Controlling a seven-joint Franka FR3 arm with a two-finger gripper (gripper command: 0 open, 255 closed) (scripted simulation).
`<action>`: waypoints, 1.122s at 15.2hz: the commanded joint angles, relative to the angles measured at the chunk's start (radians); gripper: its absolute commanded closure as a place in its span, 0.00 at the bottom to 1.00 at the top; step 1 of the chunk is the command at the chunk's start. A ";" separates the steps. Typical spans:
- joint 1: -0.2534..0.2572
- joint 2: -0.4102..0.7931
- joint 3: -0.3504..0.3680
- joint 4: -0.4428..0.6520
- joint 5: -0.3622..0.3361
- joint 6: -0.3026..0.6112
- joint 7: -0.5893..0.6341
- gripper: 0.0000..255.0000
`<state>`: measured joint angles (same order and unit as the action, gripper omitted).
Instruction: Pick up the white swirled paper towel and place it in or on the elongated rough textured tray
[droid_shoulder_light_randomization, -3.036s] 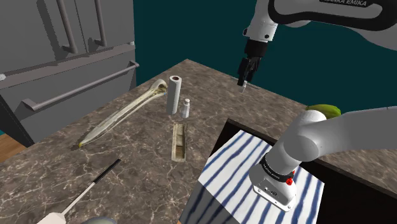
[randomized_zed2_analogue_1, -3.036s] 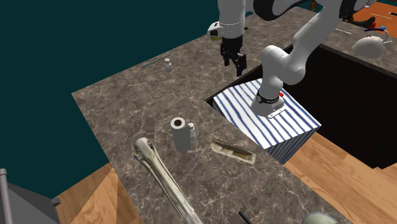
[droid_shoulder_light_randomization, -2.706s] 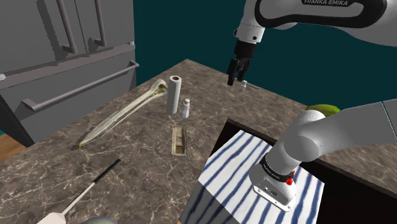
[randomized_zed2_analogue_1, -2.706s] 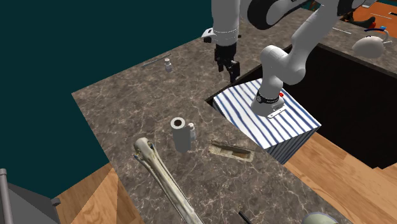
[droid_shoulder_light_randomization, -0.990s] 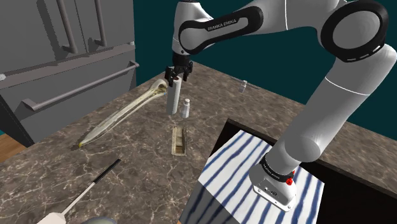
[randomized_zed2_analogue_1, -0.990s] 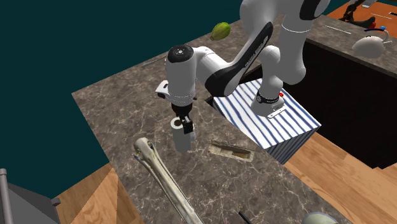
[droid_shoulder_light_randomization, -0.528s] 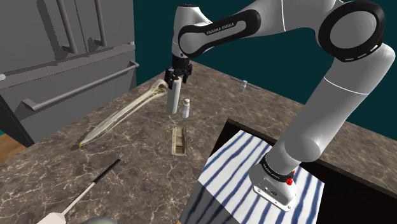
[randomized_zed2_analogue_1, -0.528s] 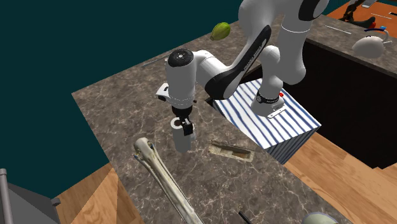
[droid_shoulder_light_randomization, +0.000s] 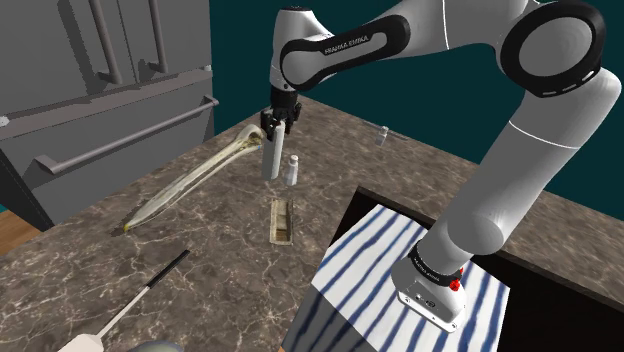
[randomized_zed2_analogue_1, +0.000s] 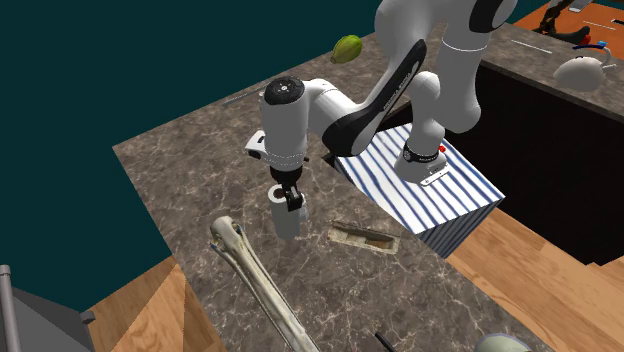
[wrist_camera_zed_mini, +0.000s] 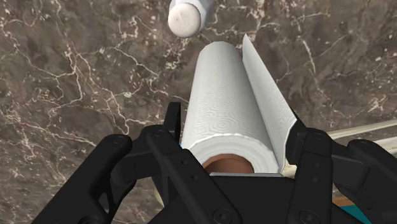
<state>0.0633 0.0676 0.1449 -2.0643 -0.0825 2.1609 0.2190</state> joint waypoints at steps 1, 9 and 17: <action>0.000 0.001 -0.001 0.000 -0.001 0.000 0.000 1.00; -0.001 -0.025 0.000 0.038 0.007 -0.064 -0.008 1.00; -0.001 -0.055 0.000 0.111 0.016 -0.167 -0.018 1.00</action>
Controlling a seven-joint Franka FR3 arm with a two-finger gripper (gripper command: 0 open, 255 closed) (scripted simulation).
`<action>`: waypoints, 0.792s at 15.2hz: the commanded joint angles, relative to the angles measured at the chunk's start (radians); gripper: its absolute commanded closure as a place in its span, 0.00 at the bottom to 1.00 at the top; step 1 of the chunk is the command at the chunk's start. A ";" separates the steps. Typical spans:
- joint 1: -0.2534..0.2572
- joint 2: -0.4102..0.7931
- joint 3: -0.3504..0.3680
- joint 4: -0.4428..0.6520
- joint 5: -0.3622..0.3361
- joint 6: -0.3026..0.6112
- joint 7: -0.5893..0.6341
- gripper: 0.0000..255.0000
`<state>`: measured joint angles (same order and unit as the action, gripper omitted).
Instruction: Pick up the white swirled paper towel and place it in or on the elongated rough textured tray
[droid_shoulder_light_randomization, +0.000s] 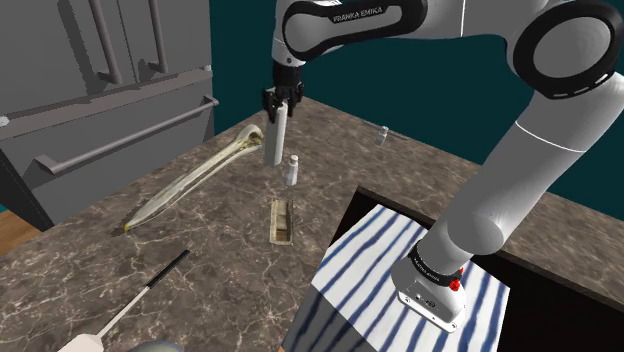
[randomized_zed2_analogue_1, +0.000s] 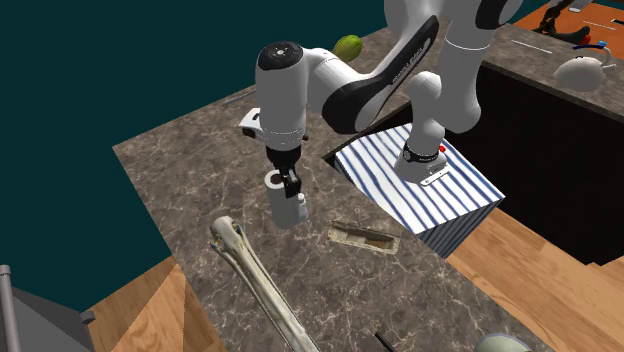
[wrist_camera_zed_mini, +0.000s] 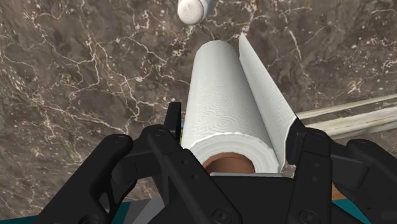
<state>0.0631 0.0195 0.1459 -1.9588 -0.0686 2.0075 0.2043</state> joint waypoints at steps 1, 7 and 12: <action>-0.001 -0.010 -0.001 0.016 0.002 -0.026 -0.004 1.00; -0.001 -0.023 -0.001 0.082 0.006 -0.105 -0.010 1.00; 0.013 -0.083 0.014 0.072 0.017 -0.156 0.012 1.00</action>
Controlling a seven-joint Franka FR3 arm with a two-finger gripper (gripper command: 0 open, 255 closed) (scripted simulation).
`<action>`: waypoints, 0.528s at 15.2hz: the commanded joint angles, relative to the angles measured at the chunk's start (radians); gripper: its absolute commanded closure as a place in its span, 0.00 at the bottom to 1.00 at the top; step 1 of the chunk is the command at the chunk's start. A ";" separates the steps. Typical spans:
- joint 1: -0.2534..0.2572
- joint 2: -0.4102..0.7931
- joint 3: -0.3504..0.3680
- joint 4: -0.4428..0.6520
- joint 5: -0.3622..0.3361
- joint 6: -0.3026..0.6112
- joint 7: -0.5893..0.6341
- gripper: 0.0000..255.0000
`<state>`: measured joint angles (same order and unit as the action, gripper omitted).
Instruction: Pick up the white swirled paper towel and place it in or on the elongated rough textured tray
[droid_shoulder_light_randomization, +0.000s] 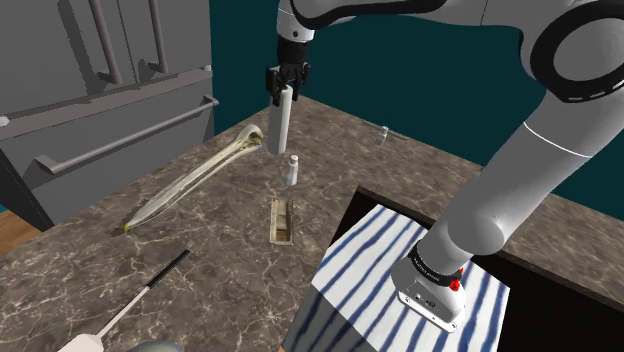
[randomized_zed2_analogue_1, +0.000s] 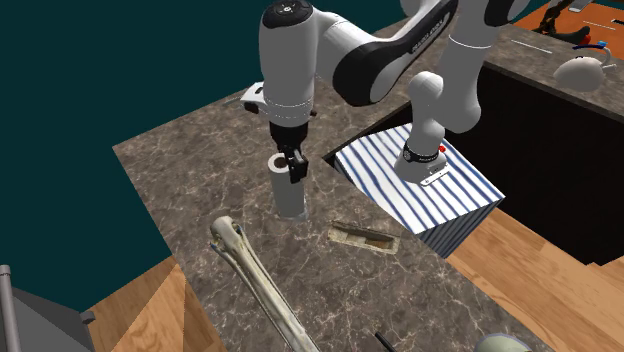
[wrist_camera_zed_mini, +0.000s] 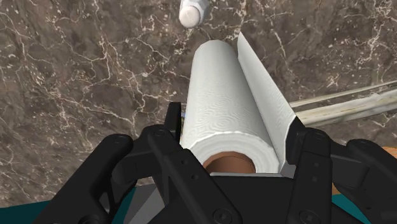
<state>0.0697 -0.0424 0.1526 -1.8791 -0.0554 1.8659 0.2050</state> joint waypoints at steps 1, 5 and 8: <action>0.014 -0.049 0.014 -0.028 0.008 -0.021 0.024 1.00; 0.044 -0.153 0.046 -0.098 0.031 -0.057 0.077 1.00; 0.067 -0.225 0.073 -0.137 0.051 -0.090 0.118 1.00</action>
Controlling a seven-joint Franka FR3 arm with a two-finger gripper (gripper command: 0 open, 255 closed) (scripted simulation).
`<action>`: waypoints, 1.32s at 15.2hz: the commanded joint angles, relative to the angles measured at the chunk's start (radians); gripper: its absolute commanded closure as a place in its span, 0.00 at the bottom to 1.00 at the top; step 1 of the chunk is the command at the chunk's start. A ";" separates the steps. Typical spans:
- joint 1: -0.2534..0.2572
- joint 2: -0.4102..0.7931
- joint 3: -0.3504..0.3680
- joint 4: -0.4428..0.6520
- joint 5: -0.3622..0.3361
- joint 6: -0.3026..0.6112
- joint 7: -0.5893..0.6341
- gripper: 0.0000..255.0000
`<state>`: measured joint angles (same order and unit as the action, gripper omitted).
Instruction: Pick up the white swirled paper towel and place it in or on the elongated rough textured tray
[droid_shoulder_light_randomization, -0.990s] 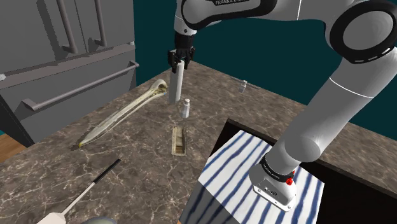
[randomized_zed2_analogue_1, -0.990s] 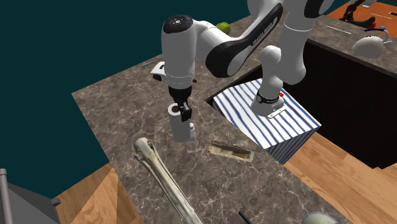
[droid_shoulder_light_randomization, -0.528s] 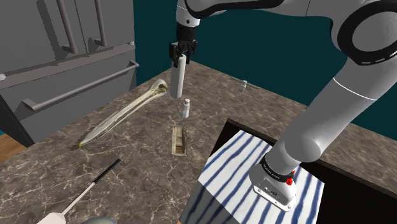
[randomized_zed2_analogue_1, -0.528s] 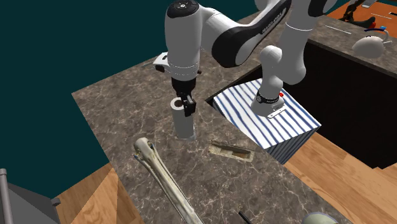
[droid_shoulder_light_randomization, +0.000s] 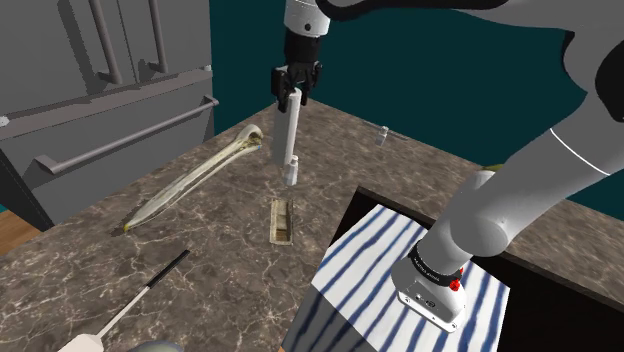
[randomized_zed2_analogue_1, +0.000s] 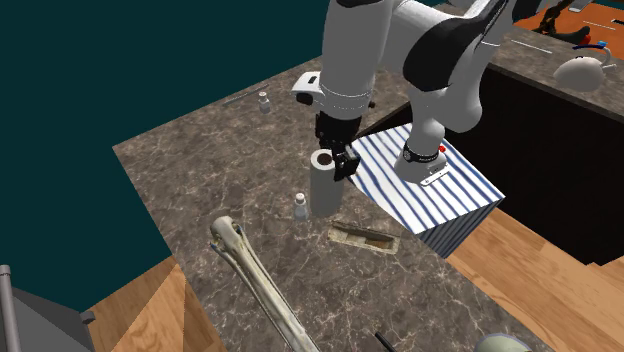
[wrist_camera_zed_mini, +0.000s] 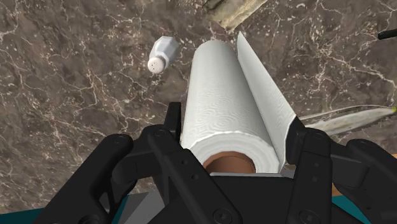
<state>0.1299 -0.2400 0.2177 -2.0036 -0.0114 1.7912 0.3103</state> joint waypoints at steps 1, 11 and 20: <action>0.016 -0.050 0.017 -0.023 0.015 -0.027 0.027 1.00; 0.092 -0.220 0.109 -0.079 0.089 -0.137 0.168 1.00; 0.098 -0.231 0.118 -0.209 0.098 -0.018 0.170 1.00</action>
<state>0.2275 -0.4706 0.3356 -2.1976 0.0858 1.7582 0.4811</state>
